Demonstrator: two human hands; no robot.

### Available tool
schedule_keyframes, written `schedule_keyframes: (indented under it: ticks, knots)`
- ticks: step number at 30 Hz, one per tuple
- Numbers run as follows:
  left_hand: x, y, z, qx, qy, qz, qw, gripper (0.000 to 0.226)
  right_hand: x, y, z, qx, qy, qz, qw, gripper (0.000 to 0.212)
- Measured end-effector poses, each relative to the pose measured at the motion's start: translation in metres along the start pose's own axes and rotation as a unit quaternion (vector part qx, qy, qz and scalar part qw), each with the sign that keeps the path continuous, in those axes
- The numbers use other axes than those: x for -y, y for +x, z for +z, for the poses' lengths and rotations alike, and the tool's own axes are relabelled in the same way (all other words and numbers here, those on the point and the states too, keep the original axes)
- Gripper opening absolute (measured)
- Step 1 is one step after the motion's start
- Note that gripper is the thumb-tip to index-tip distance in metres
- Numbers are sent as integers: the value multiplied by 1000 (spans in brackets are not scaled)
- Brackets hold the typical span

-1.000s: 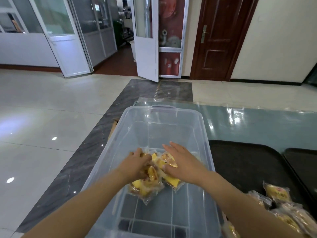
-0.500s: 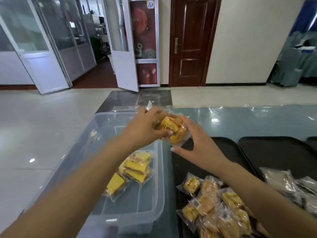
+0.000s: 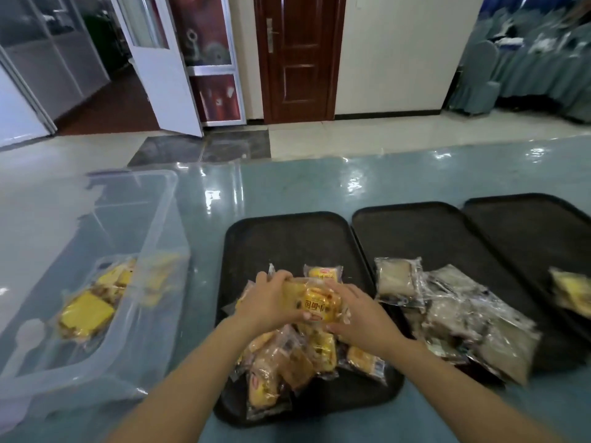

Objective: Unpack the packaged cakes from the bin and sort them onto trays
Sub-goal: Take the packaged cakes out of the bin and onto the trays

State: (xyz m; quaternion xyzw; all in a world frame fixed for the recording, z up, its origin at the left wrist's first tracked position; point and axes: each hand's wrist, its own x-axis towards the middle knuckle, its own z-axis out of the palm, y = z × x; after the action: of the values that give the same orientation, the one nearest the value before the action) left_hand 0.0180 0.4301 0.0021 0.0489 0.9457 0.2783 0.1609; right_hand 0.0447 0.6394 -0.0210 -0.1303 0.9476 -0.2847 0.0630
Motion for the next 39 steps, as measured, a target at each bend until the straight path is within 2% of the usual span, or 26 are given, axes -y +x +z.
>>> schedule_keyframes:
  ticks: [6,8,11,13,16,22,25,27,32,34,39]
  knots:
    - [17,-12,49,-17,-29,-81,996,77,-75,-27,42,77,-33,39,996,80]
    - [20,-12,54,-32,-16,-107,994,80,-87,-34,50,78,-68,36,994,78]
    - [21,-10,51,-51,-19,-117,992,74,-97,-38,57,92,-84,51,991,77]
    - [19,-8,46,-62,-21,-99,993,66,-96,-38,58,103,-81,60,990,81]
    - [14,-4,39,-69,-15,-54,996,61,-87,-33,51,77,-52,61,994,93]
    - [-17,7,31,-22,-18,8,1000,60,-51,-20,14,-21,25,24,999,103]
    - [-42,15,32,2,-72,38,997,62,-41,-25,-7,-41,67,32,996,112]
    - [-63,19,35,15,-122,69,990,71,-45,-31,-19,-67,73,45,994,114]
    - [-125,38,51,57,-206,102,972,109,-90,-47,-60,-152,90,82,981,119]
    - [-154,52,65,71,-187,122,972,113,-120,-55,-82,-175,104,93,975,118]
    - [-245,87,128,75,3,216,974,114,-226,-81,-138,-165,111,131,971,113]
